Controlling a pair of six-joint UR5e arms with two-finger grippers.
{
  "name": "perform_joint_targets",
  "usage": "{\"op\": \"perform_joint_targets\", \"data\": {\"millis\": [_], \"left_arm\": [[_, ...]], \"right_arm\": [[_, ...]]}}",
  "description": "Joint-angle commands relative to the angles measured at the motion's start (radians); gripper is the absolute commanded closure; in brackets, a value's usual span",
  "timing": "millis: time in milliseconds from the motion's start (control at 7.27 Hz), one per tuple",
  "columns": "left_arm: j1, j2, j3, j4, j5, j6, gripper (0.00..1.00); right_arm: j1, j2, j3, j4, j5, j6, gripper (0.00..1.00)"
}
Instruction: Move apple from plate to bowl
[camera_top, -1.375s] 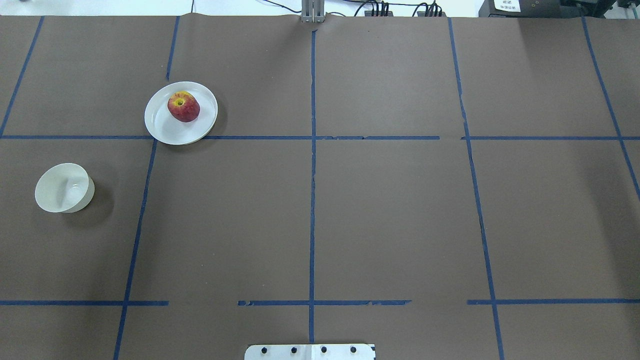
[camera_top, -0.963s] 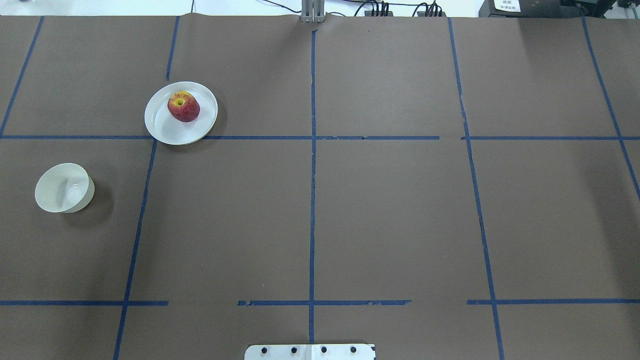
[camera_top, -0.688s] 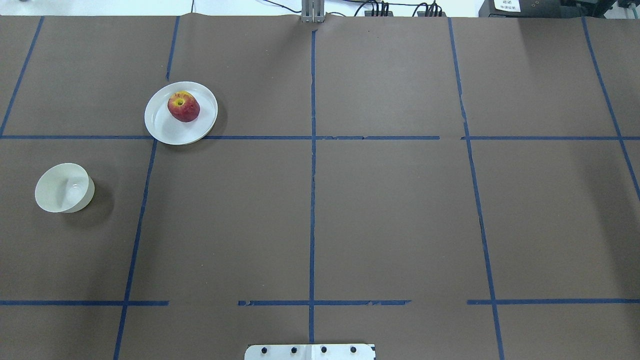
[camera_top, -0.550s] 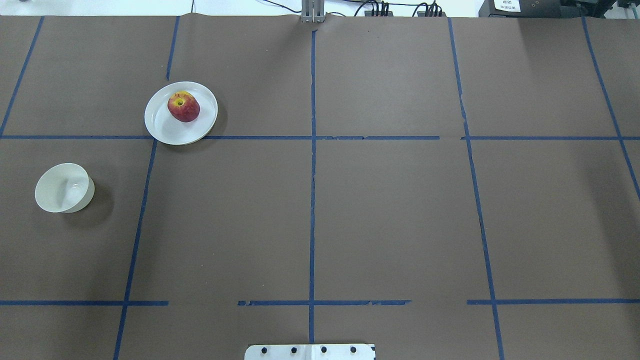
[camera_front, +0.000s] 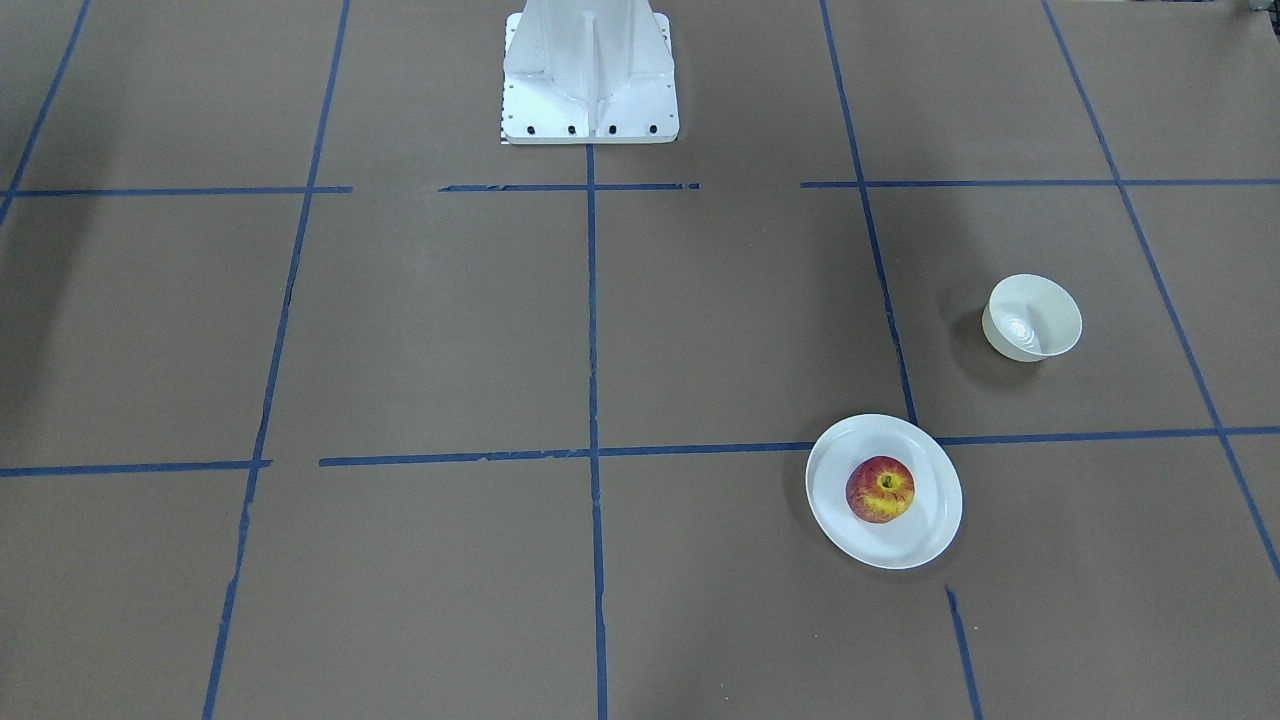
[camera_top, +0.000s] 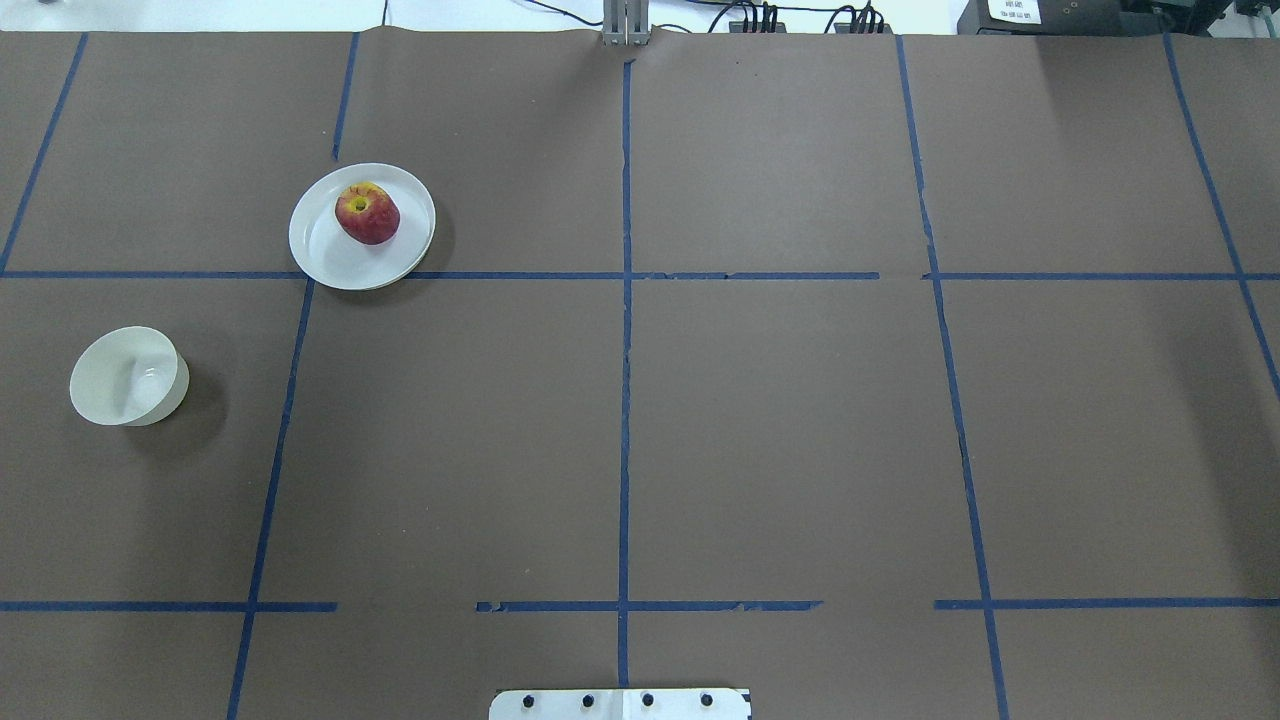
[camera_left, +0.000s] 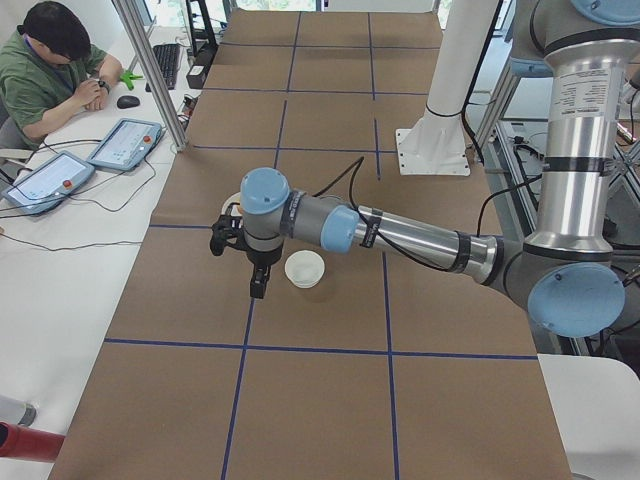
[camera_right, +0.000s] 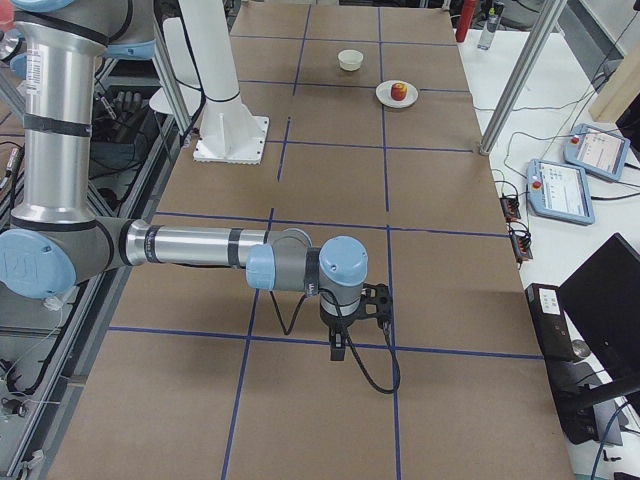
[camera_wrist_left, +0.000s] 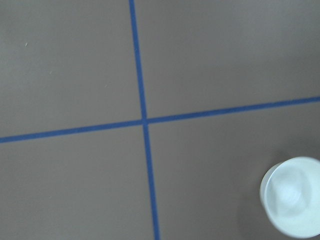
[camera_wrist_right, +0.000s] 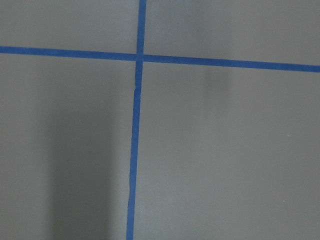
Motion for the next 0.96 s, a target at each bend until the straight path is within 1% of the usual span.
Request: {"op": "perform_joint_targets", "data": {"millis": [0, 138, 275, 412, 550, 688, 825], "left_arm": [[0.189, -0.171, 0.023, -0.022, 0.107, -0.312, 0.00], [0.265, -0.272, 0.086, -0.022, 0.109, -0.413, 0.00], [0.342, -0.379, 0.176, -0.025, 0.113, -0.504, 0.00], [0.396, -0.443, 0.259, -0.103, 0.188, -0.584, 0.00], [0.418, -0.445, 0.301, -0.210, 0.223, -0.630, 0.00], [0.442, -0.453, 0.330, -0.244, 0.225, -0.656, 0.00], [0.461, -0.472, 0.341, -0.252, 0.225, -0.673, 0.00]], "right_arm": [[0.000, 0.000, 0.000, 0.000, 0.000, 0.000, 0.00], [0.000, 0.000, 0.000, 0.000, 0.000, 0.000, 0.00], [0.000, 0.000, 0.000, 0.000, 0.000, 0.000, 0.00], [0.000, 0.000, 0.000, 0.000, 0.000, 0.000, 0.00], [0.000, 0.000, 0.000, 0.000, 0.000, 0.000, 0.00], [0.000, 0.000, 0.000, 0.000, 0.000, 0.000, 0.00], [0.000, 0.000, 0.000, 0.000, 0.000, 0.000, 0.00]]}}
